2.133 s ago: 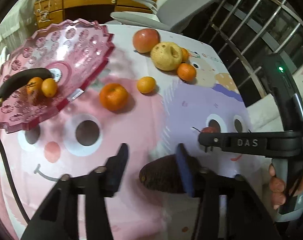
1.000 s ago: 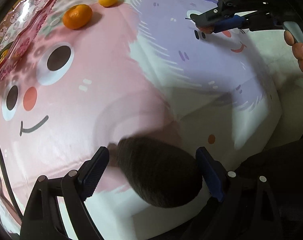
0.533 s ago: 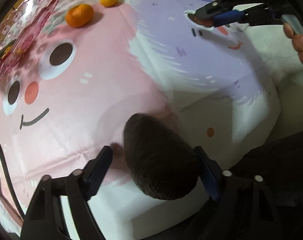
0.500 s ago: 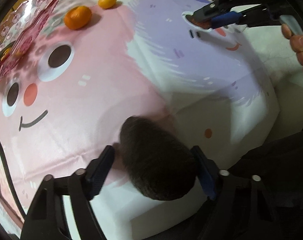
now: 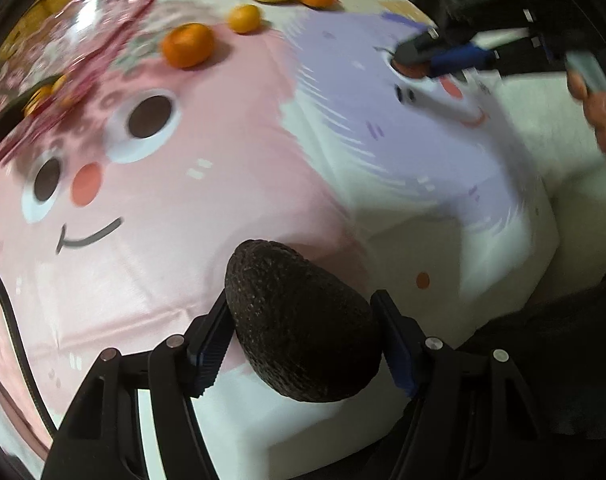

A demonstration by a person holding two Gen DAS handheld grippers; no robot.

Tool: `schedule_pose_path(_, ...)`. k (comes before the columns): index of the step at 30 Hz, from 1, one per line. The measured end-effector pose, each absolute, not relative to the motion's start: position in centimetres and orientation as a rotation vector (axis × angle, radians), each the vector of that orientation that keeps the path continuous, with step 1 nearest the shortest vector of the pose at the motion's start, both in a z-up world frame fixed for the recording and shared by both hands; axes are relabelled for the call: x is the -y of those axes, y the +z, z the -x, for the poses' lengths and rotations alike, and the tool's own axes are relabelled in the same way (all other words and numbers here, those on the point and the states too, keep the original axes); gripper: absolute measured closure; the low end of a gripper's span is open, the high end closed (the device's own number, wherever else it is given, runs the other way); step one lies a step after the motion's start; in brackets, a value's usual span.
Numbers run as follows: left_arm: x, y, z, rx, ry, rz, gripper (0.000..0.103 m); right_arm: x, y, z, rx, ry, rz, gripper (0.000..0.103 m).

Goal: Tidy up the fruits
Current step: 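Carry the avocado and lychee over the pink bowl and open both tools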

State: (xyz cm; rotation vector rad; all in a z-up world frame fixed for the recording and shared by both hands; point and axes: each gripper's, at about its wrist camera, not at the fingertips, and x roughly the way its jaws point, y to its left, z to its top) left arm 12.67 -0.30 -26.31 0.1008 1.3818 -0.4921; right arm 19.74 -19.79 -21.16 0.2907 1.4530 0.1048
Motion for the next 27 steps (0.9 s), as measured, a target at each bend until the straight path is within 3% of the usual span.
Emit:
schedule_pose_path(15,-8.4,-19.2,-17.6,-1.192,-0.318,0.134,0.037,13.0,-19.1,-21.0,-1.408,0.122,-0.327,0.073)
schedule_pose_path(27,-16.3,-14.3,-25.4,-1.086,-0.355,0.074,0.037,6.6,-17.3,-22.4,-1.341,0.111,-0.372,0.073)
